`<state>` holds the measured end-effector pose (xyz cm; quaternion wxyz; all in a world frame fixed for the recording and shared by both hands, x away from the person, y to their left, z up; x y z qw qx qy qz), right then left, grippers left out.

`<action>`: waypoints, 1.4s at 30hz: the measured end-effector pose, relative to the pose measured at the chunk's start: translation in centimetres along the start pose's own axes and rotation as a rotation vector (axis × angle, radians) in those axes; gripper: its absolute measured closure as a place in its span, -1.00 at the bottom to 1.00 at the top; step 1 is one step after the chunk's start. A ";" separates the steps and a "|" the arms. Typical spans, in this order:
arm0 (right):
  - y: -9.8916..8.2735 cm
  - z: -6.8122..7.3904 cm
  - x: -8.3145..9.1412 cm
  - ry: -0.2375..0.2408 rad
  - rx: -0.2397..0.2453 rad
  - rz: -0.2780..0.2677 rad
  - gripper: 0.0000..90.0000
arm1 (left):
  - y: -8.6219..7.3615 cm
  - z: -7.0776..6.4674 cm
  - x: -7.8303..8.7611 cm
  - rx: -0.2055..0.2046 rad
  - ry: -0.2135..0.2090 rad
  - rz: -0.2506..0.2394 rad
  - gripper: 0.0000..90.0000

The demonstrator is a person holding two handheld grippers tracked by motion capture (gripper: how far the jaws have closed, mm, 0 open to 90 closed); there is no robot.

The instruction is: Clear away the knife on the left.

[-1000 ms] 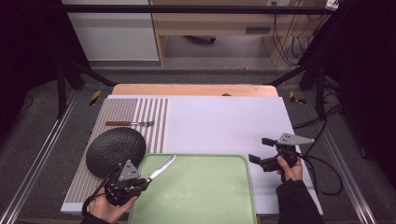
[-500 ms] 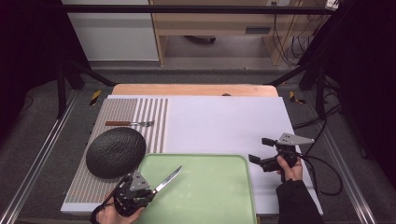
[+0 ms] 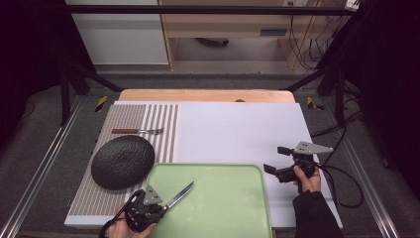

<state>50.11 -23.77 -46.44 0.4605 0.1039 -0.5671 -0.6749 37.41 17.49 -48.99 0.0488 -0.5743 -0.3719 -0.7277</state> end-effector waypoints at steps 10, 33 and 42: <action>0.0 0.0 0.0 -0.001 0.000 0.001 -0.99 | -0.1 0.0 -0.5 -0.022 0.012 0.017 0.71; 0.0 0.0 0.0 -0.002 -0.003 -0.001 -0.99 | 0.9 -0.2 0.8 -0.045 -0.028 -0.173 0.75; 0.0 0.0 0.0 -0.004 0.001 0.001 -0.99 | 1.1 0.0 -0.4 -0.091 -0.089 -0.223 0.99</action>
Point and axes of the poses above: each handheld gripper's, and its own axes: x roughly backward along the jaws, y roughly out of its top, z roughly to its left, the point moved 5 cm from there along -x, roughly forward along the jaws, and after that the axes turned 9 degrees about -x, right-handed, at the moved point
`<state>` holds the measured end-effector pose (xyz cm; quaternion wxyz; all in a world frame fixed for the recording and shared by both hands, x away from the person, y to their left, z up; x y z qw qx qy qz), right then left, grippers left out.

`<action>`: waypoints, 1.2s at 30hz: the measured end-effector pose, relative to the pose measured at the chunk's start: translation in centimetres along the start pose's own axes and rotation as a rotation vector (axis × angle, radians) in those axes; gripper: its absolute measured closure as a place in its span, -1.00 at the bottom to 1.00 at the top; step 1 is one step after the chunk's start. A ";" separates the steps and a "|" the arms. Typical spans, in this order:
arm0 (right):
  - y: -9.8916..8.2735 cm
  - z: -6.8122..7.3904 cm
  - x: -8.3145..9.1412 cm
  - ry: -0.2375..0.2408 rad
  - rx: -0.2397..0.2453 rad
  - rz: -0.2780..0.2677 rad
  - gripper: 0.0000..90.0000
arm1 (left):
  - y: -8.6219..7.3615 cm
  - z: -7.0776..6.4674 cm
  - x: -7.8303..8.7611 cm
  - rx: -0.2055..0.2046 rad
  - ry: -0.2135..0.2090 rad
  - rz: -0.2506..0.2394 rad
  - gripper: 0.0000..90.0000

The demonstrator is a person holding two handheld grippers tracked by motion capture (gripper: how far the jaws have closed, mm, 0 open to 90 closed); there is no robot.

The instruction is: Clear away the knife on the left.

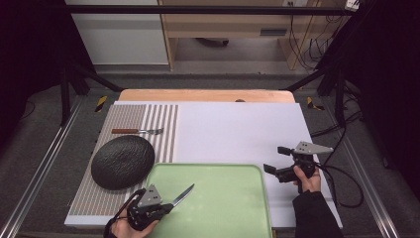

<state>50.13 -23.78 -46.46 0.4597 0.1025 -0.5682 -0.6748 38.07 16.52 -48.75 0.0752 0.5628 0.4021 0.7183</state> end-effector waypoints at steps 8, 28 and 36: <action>0.0 0.0 0.0 0.001 0.001 0.000 -0.99 | -0.3 0.0 -0.9 -0.029 -0.023 0.015 0.99; 0.0 0.0 -0.1 0.000 0.001 0.003 -0.99 | -0.7 0.3 -1.0 -0.043 0.012 0.030 0.99; 0.0 0.0 -0.1 0.001 -0.001 0.004 -0.99 | -0.9 0.6 -0.9 -0.042 0.036 0.039 0.99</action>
Point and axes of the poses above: each handheld gripper's, and its own axes: x roughly backward along the jaws, y roughly out of its top, z roughly to its left, the point moved 5 cm from there along -x, roughly forward along the jaws, and after that the axes turned 9 degrees about -x, right-handed, at the moved point
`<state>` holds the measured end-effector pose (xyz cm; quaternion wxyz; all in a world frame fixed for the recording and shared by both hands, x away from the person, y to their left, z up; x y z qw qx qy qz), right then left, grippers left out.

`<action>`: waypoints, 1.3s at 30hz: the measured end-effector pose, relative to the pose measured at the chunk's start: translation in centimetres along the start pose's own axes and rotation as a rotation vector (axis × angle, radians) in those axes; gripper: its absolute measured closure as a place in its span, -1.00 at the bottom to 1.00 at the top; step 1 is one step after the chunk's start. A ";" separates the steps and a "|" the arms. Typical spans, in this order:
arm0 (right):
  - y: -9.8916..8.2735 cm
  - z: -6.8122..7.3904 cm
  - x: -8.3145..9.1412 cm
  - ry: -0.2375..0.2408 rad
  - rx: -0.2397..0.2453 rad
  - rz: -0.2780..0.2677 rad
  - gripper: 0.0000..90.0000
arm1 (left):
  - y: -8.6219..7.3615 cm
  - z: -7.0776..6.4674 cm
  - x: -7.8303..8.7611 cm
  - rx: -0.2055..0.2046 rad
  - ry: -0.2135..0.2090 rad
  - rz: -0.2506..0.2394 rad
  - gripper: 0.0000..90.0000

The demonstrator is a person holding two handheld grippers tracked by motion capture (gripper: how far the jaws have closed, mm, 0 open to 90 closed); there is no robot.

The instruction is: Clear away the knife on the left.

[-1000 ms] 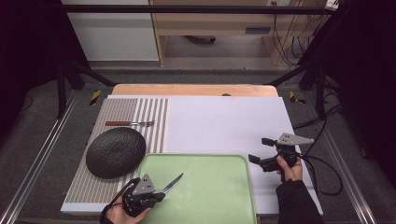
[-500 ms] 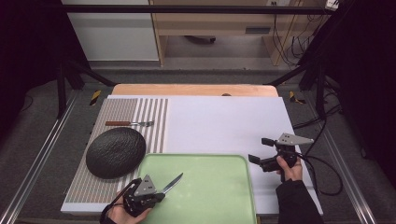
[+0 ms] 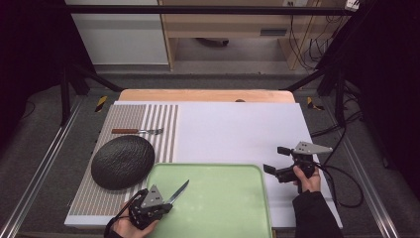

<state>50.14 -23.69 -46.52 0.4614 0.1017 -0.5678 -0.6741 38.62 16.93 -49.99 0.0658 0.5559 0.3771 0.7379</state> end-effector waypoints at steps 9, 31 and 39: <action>0.0 0.0 0.0 0.000 -0.001 0.001 -0.99 | -0.4 0.6 0.3 0.009 0.023 0.006 0.99; 0.0 0.0 0.0 -0.001 0.001 0.002 -0.99 | -1.3 1.3 0.9 0.017 0.077 0.035 0.99; 0.0 0.0 -0.1 0.000 0.002 0.003 -0.99 | -1.7 1.7 1.2 0.032 0.090 0.043 0.99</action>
Point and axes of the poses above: each handheld gripper's, and its own axes: x roughly backward along the jaws, y roughly out of its top, z roughly to its left, the point moved 5 cm from there along -x, roughly forward along the jaws, and after that the axes turned 9 degrees about -x, right-handed, at the moved point
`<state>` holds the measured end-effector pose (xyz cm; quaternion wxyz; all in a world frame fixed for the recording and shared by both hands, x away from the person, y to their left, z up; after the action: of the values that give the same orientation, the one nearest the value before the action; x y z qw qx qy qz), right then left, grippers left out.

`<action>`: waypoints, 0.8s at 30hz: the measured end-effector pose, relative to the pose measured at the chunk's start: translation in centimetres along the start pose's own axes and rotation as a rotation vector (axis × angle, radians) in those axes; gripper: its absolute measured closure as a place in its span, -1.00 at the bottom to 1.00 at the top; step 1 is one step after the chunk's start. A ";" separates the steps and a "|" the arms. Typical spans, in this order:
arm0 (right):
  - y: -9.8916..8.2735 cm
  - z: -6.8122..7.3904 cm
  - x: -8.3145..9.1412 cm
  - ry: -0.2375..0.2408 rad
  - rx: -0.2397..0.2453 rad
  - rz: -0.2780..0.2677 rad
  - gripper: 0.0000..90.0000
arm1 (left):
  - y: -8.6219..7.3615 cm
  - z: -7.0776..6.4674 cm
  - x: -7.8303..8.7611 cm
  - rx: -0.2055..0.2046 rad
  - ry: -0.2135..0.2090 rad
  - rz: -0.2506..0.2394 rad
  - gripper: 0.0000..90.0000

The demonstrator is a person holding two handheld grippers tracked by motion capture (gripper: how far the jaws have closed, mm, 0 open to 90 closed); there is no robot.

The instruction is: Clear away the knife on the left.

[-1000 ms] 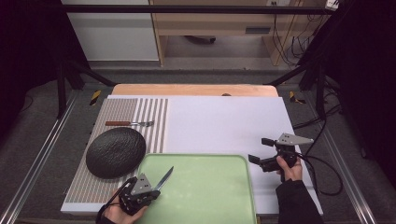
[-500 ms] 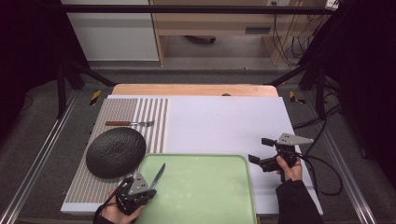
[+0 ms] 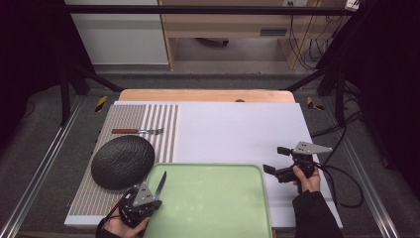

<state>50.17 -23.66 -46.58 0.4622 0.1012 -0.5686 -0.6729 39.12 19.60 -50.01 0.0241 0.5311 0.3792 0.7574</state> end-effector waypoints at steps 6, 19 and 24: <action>0.0 0.0 0.0 -0.001 0.003 0.002 -0.99 | -0.3 0.2 0.1 0.008 0.004 0.007 0.99; 0.0 0.0 0.0 -0.001 0.002 0.002 -0.99 | -0.6 0.5 0.2 0.027 0.011 0.013 0.99; -0.1 0.0 -0.1 0.000 0.003 0.003 -0.99 | -0.7 0.6 0.3 0.031 0.012 0.016 0.99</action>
<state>50.18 -23.62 -46.65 0.4632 0.1010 -0.5698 -0.6713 39.22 20.50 -50.13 0.0073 0.5298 0.3868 0.7547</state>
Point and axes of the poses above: each handheld gripper's, and its own axes: x roughly backward along the jaws, y roughly out of its top, z roughly to its left, the point moved 5 cm from there along -x, roughly forward along the jaws, and after that the axes turned 9 degrees about -x, right-handed, at the moved point
